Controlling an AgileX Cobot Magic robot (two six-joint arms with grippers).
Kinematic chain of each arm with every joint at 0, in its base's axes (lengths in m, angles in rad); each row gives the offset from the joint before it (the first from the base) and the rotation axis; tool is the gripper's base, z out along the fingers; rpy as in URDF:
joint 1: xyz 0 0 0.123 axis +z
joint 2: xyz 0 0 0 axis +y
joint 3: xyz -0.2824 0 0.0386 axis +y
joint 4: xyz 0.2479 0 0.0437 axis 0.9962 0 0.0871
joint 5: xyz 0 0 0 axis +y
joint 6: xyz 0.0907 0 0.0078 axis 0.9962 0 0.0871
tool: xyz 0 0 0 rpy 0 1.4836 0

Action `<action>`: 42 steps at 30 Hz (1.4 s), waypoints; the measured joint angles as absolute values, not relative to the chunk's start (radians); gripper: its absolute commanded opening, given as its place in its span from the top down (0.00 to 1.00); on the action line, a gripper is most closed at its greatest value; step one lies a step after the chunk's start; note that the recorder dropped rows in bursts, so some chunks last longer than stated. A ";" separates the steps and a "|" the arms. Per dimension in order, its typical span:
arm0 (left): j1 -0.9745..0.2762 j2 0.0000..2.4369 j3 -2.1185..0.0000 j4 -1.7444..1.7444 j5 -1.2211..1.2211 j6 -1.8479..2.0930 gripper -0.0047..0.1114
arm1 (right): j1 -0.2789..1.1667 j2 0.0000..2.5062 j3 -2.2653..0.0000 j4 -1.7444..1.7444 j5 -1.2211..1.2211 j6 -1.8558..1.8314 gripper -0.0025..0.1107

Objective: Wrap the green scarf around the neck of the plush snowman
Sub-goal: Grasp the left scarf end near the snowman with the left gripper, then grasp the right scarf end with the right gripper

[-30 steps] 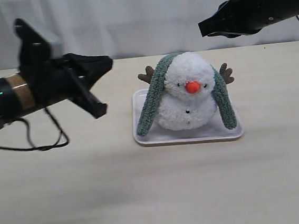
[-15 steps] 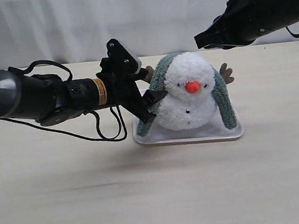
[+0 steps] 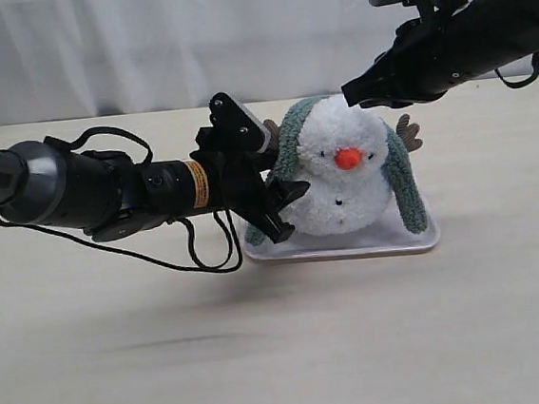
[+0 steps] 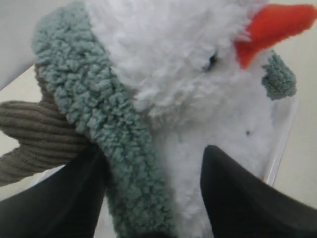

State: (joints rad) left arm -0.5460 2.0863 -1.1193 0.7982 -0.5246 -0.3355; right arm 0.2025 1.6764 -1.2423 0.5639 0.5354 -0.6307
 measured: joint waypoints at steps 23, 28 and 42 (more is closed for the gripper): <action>-0.586 2.086 -1.119 0.824 -0.607 -0.337 0.96 | 0.202 1.708 -1.242 0.647 0.496 -0.751 0.94; -0.597 2.086 -1.119 0.853 -0.605 -0.337 0.96 | 0.202 1.719 -1.242 0.669 0.495 -0.775 0.94; -0.603 2.086 -1.119 0.860 -0.418 -0.366 0.96 | 0.202 1.744 -1.242 0.678 0.500 -0.785 0.94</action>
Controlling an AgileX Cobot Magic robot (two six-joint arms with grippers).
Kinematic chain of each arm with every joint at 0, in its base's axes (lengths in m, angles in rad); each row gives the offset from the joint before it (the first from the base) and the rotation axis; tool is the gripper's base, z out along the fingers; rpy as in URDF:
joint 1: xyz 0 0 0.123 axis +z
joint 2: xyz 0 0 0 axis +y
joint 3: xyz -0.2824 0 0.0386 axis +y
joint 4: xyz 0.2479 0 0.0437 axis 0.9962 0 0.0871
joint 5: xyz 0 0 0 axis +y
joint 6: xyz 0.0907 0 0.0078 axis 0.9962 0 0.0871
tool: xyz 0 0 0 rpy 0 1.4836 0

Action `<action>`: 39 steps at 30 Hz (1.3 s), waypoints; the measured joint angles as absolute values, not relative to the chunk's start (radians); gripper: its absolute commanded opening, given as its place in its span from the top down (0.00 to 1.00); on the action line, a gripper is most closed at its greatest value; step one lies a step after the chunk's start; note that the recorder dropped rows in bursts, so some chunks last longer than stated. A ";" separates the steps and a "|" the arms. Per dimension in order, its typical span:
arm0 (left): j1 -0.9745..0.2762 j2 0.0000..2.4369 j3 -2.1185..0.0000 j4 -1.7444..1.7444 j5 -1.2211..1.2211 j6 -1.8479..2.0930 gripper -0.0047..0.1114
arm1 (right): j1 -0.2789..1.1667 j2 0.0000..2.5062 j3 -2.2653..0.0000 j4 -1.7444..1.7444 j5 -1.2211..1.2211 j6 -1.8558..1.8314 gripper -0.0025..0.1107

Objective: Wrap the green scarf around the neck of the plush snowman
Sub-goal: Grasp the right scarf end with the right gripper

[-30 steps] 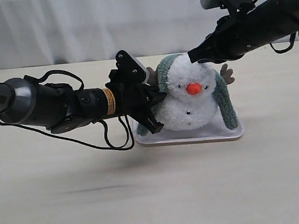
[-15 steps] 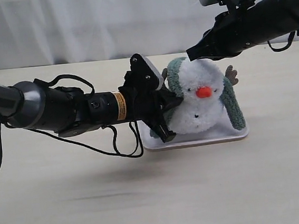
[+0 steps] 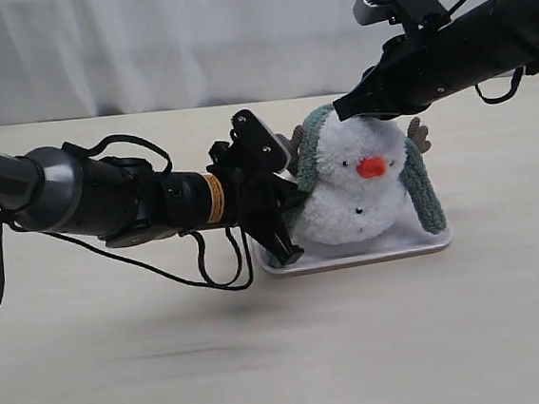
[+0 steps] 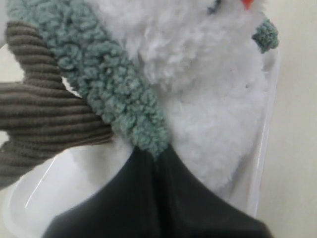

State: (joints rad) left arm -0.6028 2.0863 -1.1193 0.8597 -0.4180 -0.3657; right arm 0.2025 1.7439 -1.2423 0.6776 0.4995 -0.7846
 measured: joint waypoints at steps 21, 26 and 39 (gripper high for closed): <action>-0.603 2.086 -1.119 0.948 -0.368 -0.410 0.96 | 0.200 1.688 -1.242 0.565 0.520 -0.761 0.81; -0.603 2.086 -1.119 0.922 -0.421 -0.412 0.96 | 0.148 1.631 -1.242 0.453 0.546 -0.638 0.56; -0.603 2.086 -1.119 0.829 -0.515 -0.414 0.96 | 0.079 1.732 -1.112 0.346 0.579 -0.802 0.55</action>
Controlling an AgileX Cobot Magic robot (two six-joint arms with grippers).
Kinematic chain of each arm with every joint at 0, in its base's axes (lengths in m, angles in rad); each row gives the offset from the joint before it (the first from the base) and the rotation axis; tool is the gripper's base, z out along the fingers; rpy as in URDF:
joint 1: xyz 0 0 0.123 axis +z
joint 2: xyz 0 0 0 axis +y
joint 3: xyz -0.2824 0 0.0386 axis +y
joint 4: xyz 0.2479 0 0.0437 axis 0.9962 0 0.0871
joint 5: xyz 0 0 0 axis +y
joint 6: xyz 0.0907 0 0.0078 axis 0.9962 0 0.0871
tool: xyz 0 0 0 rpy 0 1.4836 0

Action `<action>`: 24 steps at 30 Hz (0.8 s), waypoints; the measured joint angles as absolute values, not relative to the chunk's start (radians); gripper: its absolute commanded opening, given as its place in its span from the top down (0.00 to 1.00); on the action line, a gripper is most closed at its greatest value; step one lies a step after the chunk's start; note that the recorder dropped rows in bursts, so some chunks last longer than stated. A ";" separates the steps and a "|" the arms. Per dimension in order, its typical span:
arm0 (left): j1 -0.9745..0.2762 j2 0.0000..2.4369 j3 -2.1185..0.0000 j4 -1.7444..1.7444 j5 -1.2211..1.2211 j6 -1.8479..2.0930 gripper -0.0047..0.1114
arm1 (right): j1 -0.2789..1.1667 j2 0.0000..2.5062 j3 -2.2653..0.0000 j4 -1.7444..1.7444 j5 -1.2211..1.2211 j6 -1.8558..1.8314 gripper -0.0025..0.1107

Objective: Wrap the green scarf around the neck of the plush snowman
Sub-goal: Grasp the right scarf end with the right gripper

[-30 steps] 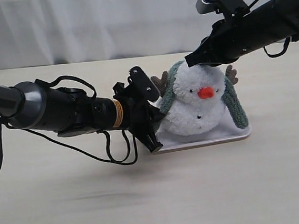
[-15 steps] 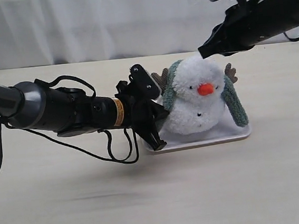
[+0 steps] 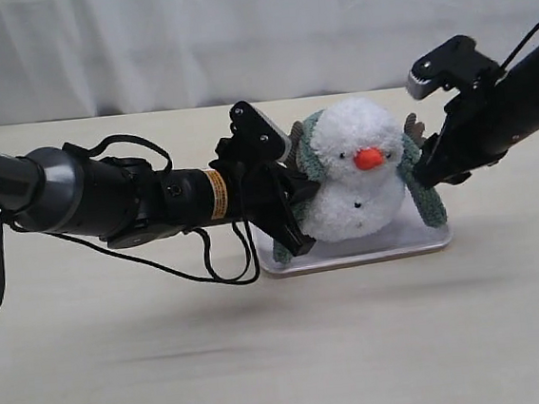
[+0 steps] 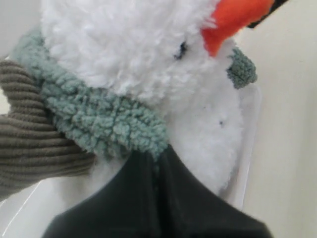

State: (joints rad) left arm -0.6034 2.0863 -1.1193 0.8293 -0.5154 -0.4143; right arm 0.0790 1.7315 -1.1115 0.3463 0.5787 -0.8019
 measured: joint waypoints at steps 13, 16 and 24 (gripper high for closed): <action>-0.603 2.086 -1.119 0.829 -0.510 -0.414 0.96 | 0.095 1.826 -1.107 0.317 0.475 -0.774 0.56; -0.603 2.086 -1.119 0.829 -0.510 -0.414 0.96 | 0.095 1.852 -1.107 0.321 0.498 -0.750 0.94; -0.603 2.086 -1.119 0.783 -0.510 -0.475 0.96 | 0.095 1.770 -1.107 0.321 0.628 -0.748 0.94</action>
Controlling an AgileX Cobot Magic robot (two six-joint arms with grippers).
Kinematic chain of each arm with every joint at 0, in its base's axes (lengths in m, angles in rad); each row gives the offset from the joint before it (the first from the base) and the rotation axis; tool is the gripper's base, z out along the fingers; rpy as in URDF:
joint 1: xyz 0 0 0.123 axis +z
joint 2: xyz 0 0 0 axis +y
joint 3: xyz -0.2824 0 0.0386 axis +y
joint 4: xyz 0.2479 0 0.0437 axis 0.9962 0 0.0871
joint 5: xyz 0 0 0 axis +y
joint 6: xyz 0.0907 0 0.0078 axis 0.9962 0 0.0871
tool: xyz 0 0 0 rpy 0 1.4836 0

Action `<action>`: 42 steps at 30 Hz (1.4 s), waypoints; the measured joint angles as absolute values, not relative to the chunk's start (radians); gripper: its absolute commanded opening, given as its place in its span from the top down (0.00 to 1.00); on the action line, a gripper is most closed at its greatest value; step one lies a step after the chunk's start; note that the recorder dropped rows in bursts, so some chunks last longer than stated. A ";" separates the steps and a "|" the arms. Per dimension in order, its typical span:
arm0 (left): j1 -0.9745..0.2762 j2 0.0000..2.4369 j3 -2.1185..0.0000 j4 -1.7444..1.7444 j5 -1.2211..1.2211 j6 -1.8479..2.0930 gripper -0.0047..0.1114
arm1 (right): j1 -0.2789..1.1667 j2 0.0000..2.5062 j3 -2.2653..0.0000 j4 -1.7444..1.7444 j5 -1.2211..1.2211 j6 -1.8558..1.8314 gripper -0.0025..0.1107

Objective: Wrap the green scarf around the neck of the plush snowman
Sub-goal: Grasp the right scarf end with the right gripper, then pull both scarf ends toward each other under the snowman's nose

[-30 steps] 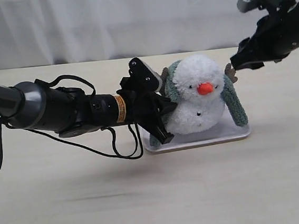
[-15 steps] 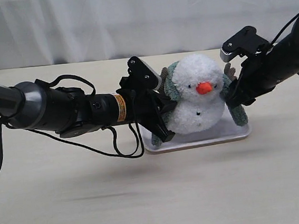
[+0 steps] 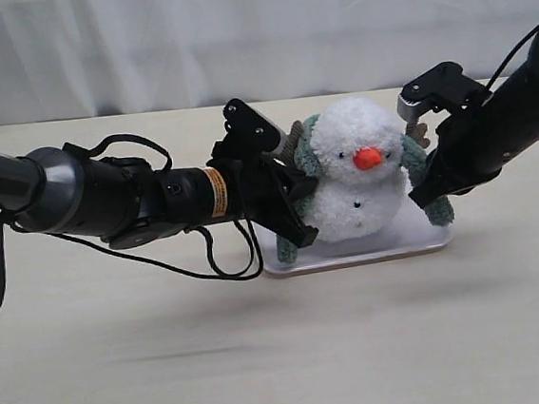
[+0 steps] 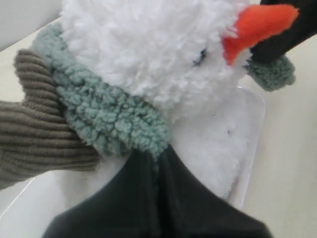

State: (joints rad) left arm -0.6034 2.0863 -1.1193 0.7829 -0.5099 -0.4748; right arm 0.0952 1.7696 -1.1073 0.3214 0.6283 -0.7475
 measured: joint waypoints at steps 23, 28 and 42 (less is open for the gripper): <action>-0.603 2.086 -1.124 0.705 -0.560 -0.552 0.96 | 0.095 1.733 -1.058 0.372 0.835 -0.689 0.94; -0.603 2.086 -1.124 0.784 -0.558 -0.666 0.96 | 0.095 1.733 -1.058 0.419 0.836 -0.699 0.94; -0.603 2.086 -1.124 1.076 -0.563 -1.041 0.96 | 0.095 1.733 -1.058 0.560 0.836 -0.784 0.94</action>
